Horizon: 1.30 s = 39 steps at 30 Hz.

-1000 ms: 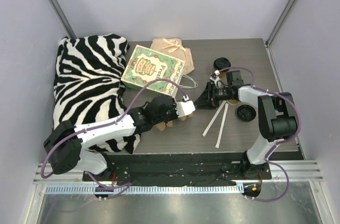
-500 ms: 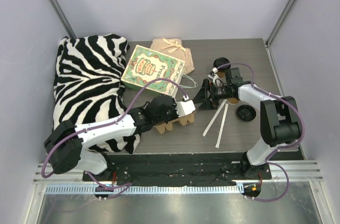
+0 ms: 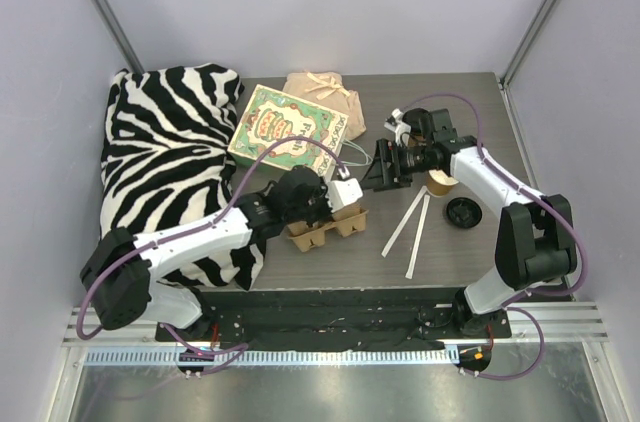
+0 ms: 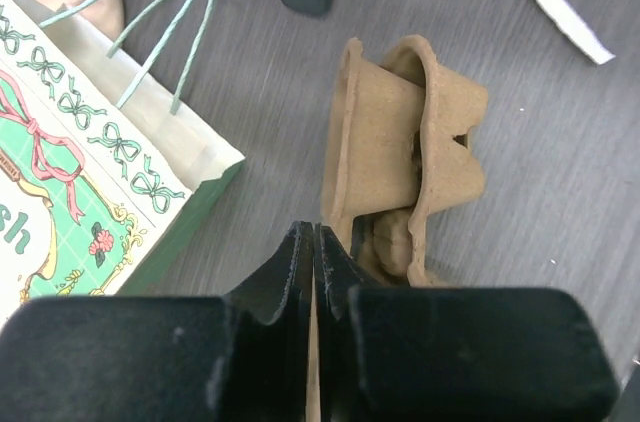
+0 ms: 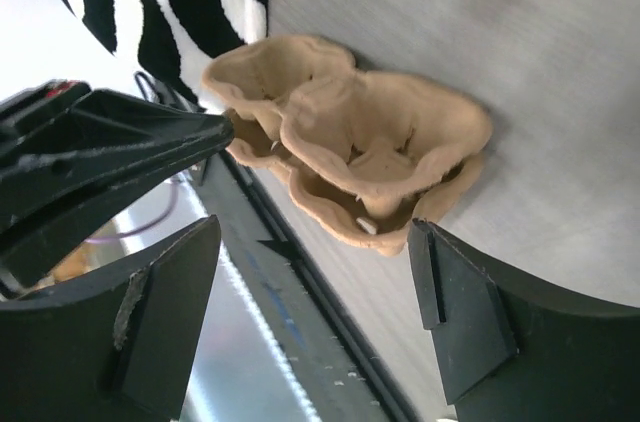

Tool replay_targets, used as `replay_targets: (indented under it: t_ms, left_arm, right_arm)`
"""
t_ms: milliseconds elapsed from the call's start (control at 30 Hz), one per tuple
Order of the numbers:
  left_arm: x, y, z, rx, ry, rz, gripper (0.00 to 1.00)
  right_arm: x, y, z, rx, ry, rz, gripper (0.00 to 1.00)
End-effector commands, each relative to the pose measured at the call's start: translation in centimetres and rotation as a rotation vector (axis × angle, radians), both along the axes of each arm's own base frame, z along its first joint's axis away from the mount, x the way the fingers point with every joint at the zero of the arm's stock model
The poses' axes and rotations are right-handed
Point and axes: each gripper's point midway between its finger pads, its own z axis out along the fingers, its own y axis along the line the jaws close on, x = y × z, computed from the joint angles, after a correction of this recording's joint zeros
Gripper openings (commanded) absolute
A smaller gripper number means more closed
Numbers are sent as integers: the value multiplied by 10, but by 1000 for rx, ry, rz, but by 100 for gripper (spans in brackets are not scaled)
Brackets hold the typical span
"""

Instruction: Pack the takeout coffee

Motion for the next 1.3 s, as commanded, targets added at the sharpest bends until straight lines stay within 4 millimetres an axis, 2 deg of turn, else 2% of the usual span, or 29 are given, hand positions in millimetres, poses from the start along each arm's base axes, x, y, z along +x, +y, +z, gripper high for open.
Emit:
replay_targets:
  t_ms: [0, 33, 67, 100, 133, 167, 233, 267, 433, 833, 933, 1033, 1100, 1167, 1233, 1267]
  left_arm:
    - [-15, 4, 32, -103, 144, -48, 23]
    - [-15, 5, 30, -102, 163, -40, 35]
    - [-18, 12, 23, -79, 216, -26, 36]
    - [-16, 12, 25, -83, 244, -27, 38]
    - [-9, 18, 18, -76, 293, 0, 39]
    - [-16, 22, 11, -64, 361, -8, 39]
    - [-12, 24, 11, -54, 383, -10, 38]
    - [-17, 24, 4, -33, 422, -30, 38]
    - [-25, 18, 4, -36, 466, -83, 39]
    - [1, 12, -24, 19, 451, -17, 39]
    - [6, 13, -32, 40, 448, -7, 36]
    - [8, 13, -38, 57, 448, -7, 28]
    - [8, 12, -37, 55, 447, -8, 17]
    - [8, 10, -26, 33, 440, -10, 8]
    - [7, 10, -17, 21, 436, -6, 3]
    - [8, 9, -5, 2, 417, -8, 0]
  right_arm:
    - [6, -6, 17, -58, -131, 73, 84]
    - [4, -6, 16, -55, -126, 72, 84]
    - [4, -6, 16, -53, -124, 73, 84]
    - [2, -6, 16, -52, -119, 76, 84]
    - [1, -6, 15, -52, -111, 74, 83]
    - [1, -6, 16, -51, -110, 74, 83]
    - [-2, -7, 17, -49, -109, 73, 83]
    - [-3, -7, 17, -50, -108, 73, 83]
    - [-3, -9, 19, -52, -109, 67, 83]
    - [2, -11, 22, -48, -98, 62, 84]
    - [2, -12, 23, -50, -98, 60, 83]
    - [1, -10, 25, -43, -104, 72, 84]
    - [-1, -12, 26, -46, -108, 75, 84]
    - [-3, -13, 27, -55, -130, 95, 84]
    - [-3, -15, 28, -68, -154, 108, 84]
    - [-6, -16, 28, -76, -172, 124, 84]
